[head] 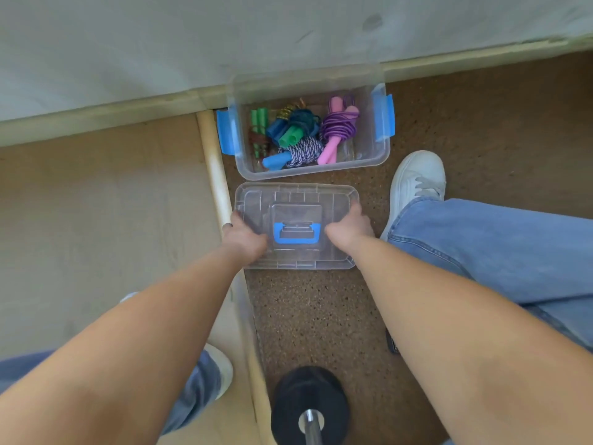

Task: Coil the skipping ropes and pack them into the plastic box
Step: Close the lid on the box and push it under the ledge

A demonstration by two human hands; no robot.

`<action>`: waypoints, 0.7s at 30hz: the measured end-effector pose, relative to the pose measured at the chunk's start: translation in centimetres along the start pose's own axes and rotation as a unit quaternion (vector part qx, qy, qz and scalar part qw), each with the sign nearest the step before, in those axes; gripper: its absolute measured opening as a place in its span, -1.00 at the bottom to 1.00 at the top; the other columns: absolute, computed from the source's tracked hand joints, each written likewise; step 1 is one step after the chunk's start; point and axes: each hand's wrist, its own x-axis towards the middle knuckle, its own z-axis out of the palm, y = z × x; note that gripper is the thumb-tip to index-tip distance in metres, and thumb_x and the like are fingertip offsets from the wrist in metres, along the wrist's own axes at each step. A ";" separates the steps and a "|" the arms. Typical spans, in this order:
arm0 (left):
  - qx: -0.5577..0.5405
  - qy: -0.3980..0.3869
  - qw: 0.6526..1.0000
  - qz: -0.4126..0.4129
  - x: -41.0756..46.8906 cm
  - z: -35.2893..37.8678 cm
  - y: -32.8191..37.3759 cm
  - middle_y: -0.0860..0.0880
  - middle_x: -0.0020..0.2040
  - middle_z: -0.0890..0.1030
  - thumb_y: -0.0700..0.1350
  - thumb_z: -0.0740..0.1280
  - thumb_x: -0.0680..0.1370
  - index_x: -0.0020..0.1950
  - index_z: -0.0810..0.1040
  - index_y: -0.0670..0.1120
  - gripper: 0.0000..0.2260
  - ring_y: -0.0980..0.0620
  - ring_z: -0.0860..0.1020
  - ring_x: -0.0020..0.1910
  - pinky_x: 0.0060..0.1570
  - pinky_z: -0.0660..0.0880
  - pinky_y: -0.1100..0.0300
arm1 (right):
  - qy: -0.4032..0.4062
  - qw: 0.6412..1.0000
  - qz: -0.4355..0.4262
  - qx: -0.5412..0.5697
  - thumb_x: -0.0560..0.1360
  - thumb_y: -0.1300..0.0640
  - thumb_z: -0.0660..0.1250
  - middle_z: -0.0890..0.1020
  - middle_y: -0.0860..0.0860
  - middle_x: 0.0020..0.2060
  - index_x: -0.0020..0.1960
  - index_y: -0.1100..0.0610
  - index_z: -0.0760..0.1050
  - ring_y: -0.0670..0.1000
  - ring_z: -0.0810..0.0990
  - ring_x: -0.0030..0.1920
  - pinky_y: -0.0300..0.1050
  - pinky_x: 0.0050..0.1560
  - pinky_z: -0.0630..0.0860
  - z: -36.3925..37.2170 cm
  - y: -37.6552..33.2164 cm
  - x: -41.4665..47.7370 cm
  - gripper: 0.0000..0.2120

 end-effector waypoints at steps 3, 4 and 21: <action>-0.013 0.033 0.999 -0.011 -0.3 -1.8 -0.6 -0.21 0.44 0.36 -0.08 0.32 0.55 0.57 0.09 -0.07 -0.35 -0.25 0.47 0.31 0.27 0.49 -0.12 | 0.040 0.999 0.005 0.020 0.50 0.11 0.34 0.35 0.14 0.47 0.60 0.02 0.08 0.26 0.42 0.40 0.16 0.36 0.45 -0.8 -0.2 -0.4 -0.25; -0.012 0.043 0.999 -0.006 -0.5 -2.4 -0.9 -0.21 0.39 0.42 -0.09 0.30 0.56 0.51 0.20 -0.09 -0.45 -0.25 0.51 0.25 0.22 0.53 -0.11 | 0.054 0.998 0.004 0.013 0.52 0.11 0.33 0.36 0.14 0.46 0.58 0.07 0.14 0.27 0.43 0.39 0.15 0.35 0.45 -1.1 -0.5 -0.7 -0.31; -0.356 0.084 0.930 0.040 -12.1 -9.5 1.7 -0.11 0.15 0.56 0.13 0.07 0.65 0.21 0.46 -0.13 -0.62 -0.06 0.57 0.02 -0.03 0.55 0.03 | 0.173 0.960 -0.163 0.145 0.57 -0.08 0.27 0.58 0.10 0.21 0.36 0.07 0.38 0.14 0.58 0.11 -0.05 -0.02 0.50 -10.5 -4.7 -10.7 -0.58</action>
